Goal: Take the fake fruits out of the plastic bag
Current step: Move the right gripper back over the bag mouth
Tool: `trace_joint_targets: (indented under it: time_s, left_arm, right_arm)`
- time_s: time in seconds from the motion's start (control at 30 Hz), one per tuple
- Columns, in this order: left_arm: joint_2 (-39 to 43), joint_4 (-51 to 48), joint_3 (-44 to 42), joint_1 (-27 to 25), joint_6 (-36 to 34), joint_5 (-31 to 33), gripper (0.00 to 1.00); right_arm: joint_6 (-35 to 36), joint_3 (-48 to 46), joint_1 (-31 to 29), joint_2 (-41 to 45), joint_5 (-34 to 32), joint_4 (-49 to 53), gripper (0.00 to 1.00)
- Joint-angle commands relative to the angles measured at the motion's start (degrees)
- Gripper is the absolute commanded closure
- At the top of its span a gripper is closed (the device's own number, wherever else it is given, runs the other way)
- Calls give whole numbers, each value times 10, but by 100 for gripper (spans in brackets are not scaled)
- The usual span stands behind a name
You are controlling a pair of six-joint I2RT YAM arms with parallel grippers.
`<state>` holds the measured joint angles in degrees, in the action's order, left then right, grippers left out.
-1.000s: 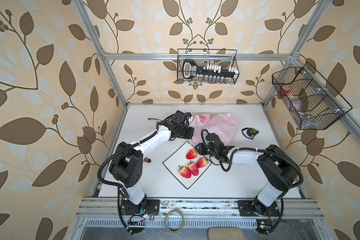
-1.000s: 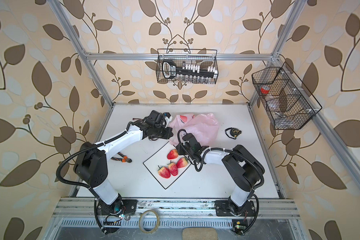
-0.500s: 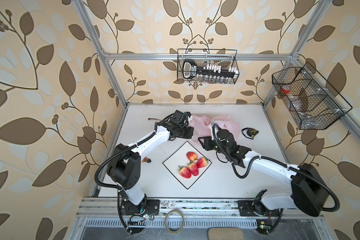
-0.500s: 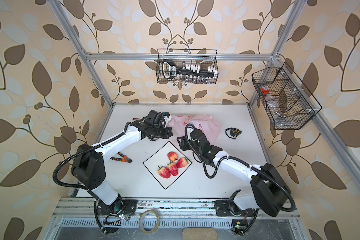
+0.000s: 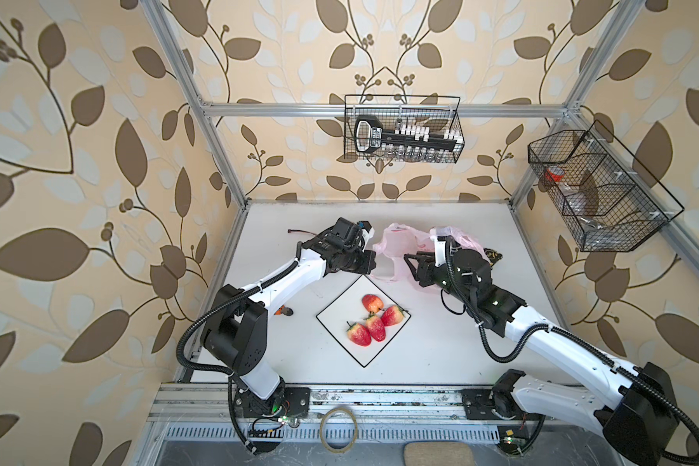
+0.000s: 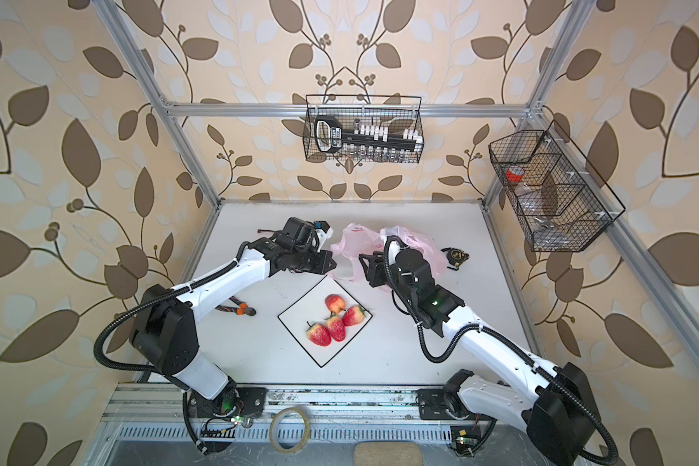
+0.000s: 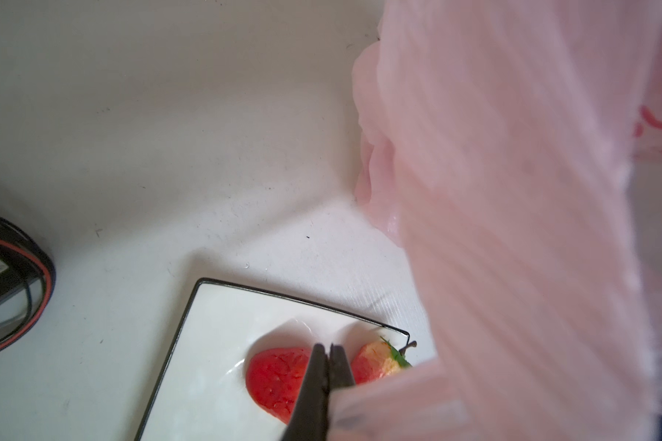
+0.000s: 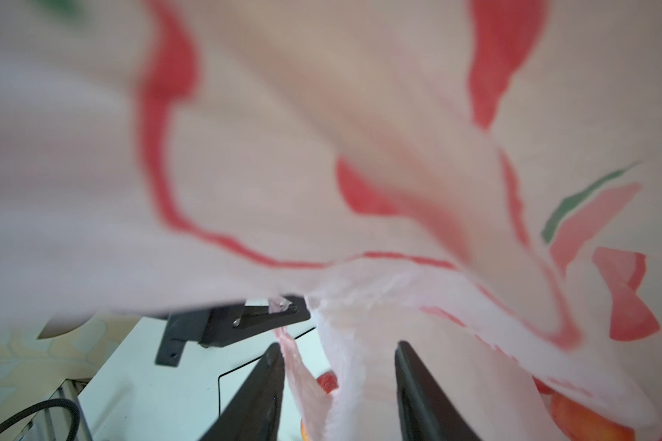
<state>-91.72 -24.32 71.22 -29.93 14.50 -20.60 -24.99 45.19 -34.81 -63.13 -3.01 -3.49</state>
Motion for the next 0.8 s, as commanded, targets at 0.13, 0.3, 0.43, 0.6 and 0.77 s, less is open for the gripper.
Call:
trace_joint_targets:
  time_s: [0.13, 0.3, 0.43, 0.6, 0.77]
  left_arm:
    - [40, 32, -19, 1, 7, -18, 100]
    - [43, 46, -16, 1, 24, -19, 100]
    - [60, 54, -28, -4, 25, -14, 100]
    - [66, 37, -31, -34, 3, 15, 100]
    - [68, 34, -36, -49, -6, 15, 100]
  right_arm:
    - [4, 20, 20, -22, 26, 33, 52]
    - [-41, 17, 25, -39, -83, 72, 55]
    - [-70, -2, 53, -39, -153, 89, 55]
    - [-88, -12, 90, -81, -127, 96, 55]
    - [-94, -12, 108, -136, -86, 90, 49]
